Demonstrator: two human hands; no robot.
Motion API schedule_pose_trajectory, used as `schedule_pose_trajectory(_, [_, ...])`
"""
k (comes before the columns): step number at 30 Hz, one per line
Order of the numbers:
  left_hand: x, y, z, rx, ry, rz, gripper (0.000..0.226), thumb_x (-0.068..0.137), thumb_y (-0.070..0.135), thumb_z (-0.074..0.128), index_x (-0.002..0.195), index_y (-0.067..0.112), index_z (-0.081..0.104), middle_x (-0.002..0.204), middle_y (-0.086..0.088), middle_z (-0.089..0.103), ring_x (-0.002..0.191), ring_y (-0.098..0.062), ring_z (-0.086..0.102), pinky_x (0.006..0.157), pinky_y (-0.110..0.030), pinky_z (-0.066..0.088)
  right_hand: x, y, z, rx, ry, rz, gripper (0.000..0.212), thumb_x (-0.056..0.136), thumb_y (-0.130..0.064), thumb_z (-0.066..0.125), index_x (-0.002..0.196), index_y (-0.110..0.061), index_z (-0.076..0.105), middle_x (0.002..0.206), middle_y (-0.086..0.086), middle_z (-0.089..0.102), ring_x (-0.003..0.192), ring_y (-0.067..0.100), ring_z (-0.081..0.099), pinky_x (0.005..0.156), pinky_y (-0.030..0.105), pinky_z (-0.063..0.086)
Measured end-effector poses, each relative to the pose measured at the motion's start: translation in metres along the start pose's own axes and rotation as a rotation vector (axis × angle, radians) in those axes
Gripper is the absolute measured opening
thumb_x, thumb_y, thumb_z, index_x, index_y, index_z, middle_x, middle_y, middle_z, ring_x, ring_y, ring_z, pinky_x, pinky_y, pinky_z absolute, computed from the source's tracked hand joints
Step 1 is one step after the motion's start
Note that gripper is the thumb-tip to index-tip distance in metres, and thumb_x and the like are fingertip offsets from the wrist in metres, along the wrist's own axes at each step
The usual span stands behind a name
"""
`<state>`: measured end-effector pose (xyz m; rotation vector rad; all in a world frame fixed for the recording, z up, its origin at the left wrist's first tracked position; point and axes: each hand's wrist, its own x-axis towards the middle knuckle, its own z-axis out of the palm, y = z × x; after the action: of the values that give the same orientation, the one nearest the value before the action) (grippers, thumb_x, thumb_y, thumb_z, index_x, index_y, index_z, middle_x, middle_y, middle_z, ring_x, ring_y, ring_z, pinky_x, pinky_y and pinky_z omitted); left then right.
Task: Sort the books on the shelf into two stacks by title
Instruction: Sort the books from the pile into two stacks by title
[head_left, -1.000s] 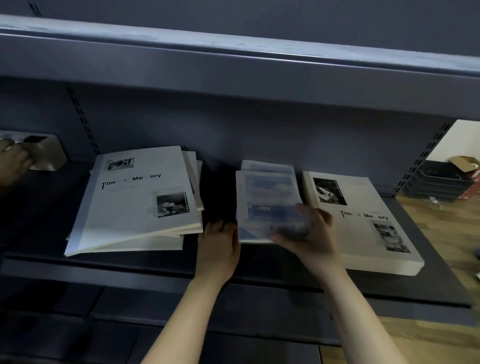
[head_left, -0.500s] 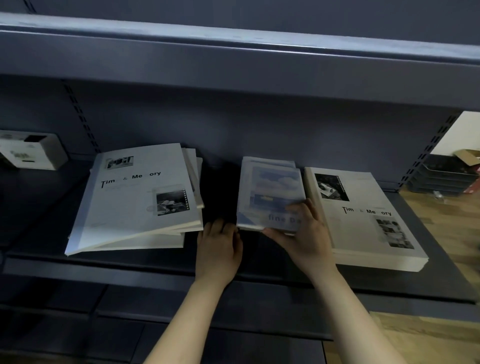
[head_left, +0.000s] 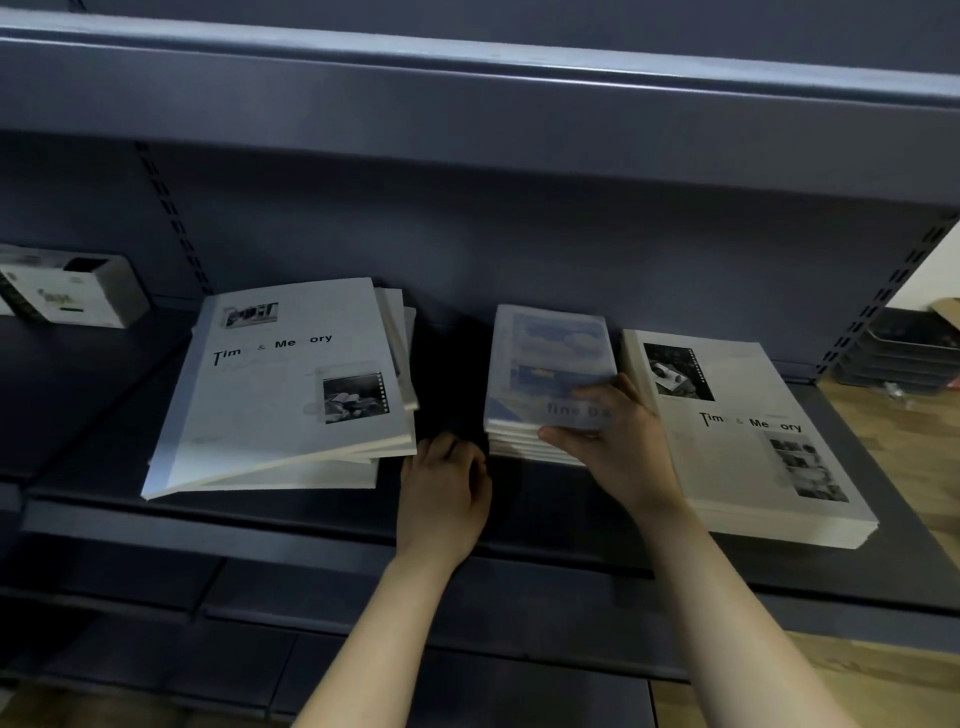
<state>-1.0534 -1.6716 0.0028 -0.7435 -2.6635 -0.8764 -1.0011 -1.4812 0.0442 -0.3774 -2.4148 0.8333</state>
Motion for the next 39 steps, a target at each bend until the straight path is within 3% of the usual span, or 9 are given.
schedule_pose_trajectory(9, [0.001,-0.001,0.001,-0.013,0.015,0.0,0.011,0.084,0.016,0.057,0.092,0.019,0.064,0.096,0.001,0.058,0.091,-0.018,0.05,0.077,-0.03,0.038,0.013,0.003,0.003,0.034,-0.011,0.072,0.059,0.057,-0.042,0.088,0.107,-0.021,0.065,0.115,-0.007,0.054,0.096,0.001,0.05,0.069,-0.002,0.034])
schedule_pose_trajectory(11, [0.001,-0.001,0.002,-0.013,0.017,-0.001,0.011,0.084,0.016,0.057,0.092,0.019,0.064,0.096,0.001,0.058,0.091,-0.018,0.05,0.077,-0.03,0.038,0.015,0.004,0.005,0.031,-0.005,0.076,0.059,0.056,-0.042,0.088,0.106,-0.021,0.065,0.114,-0.007,0.055,0.097,0.003,0.053,0.07,0.0,0.035])
schedule_pose_trajectory(16, [0.001,0.0,0.002,-0.004,0.016,-0.002,0.01,0.084,0.016,0.058,0.091,0.019,0.064,0.097,0.001,0.058,0.091,-0.019,0.05,0.076,-0.028,0.033,0.014,0.003,0.007,0.047,0.008,0.053,0.058,0.057,-0.041,0.088,0.107,-0.02,0.065,0.116,-0.005,0.055,0.105,0.012,0.057,0.085,0.028,0.049])
schedule_pose_trajectory(21, [0.001,0.001,0.002,0.01,0.021,0.031,0.011,0.085,0.018,0.057,0.094,0.018,0.064,0.097,-0.002,0.06,0.09,-0.022,0.052,0.075,-0.033,0.039,0.009,0.0,0.006,0.011,0.023,0.024,0.056,0.061,-0.041,0.086,0.108,-0.022,0.065,0.122,-0.004,0.052,0.113,0.017,0.054,0.087,0.032,0.05])
schedule_pose_trajectory(24, [-0.001,0.002,0.0,-0.02,0.027,0.065,0.013,0.087,0.019,0.055,0.098,0.017,0.062,0.098,-0.003,0.059,0.09,-0.022,0.052,0.074,-0.033,0.04,0.003,-0.007,0.008,-0.167,0.095,-0.006,0.051,0.062,-0.042,0.085,0.106,-0.023,0.068,0.13,0.006,0.048,0.12,0.029,0.047,0.092,0.037,0.047])
schedule_pose_trajectory(27, [-0.005,0.007,-0.005,-0.069,0.02,0.117,0.017,0.088,0.021,0.049,0.099,0.014,0.061,0.098,-0.004,0.058,0.089,-0.023,0.053,0.074,-0.032,0.043,-0.005,-0.014,0.013,-0.323,0.207,-0.081,0.039,0.062,-0.038,0.085,0.093,-0.019,0.071,0.115,0.008,0.055,0.108,0.036,0.046,0.087,0.043,0.044])
schedule_pose_trajectory(31, [-0.005,0.02,-0.024,-0.087,0.007,0.276,0.021,0.089,0.022,0.045,0.099,0.012,0.061,0.104,-0.005,0.056,0.093,-0.023,0.054,0.073,-0.029,0.046,-0.018,-0.017,0.02,-0.325,0.252,-0.115,0.02,0.073,-0.034,0.072,0.083,-0.017,0.066,0.1,0.005,0.058,0.097,0.03,0.049,0.082,0.039,0.04])
schedule_pose_trajectory(34, [0.0,0.034,-0.047,-0.112,0.031,0.381,0.021,0.09,0.022,0.046,0.099,0.012,0.062,0.103,-0.003,0.057,0.092,-0.021,0.055,0.072,-0.031,0.049,-0.025,-0.016,0.023,-0.265,0.25,-0.174,0.02,0.079,-0.033,0.056,0.08,-0.015,0.064,0.09,0.004,0.062,0.086,0.029,0.055,0.081,0.031,0.036])
schedule_pose_trajectory(39, [0.018,0.047,-0.087,-0.152,0.11,0.414,0.024,0.09,0.023,0.046,0.101,0.01,0.063,0.101,-0.004,0.059,0.091,-0.021,0.057,0.074,-0.032,0.049,-0.042,-0.024,0.031,-0.16,0.215,-0.19,0.013,0.075,-0.016,0.074,0.084,-0.013,0.064,0.091,0.003,0.062,0.089,0.025,0.057,0.077,0.028,0.041])
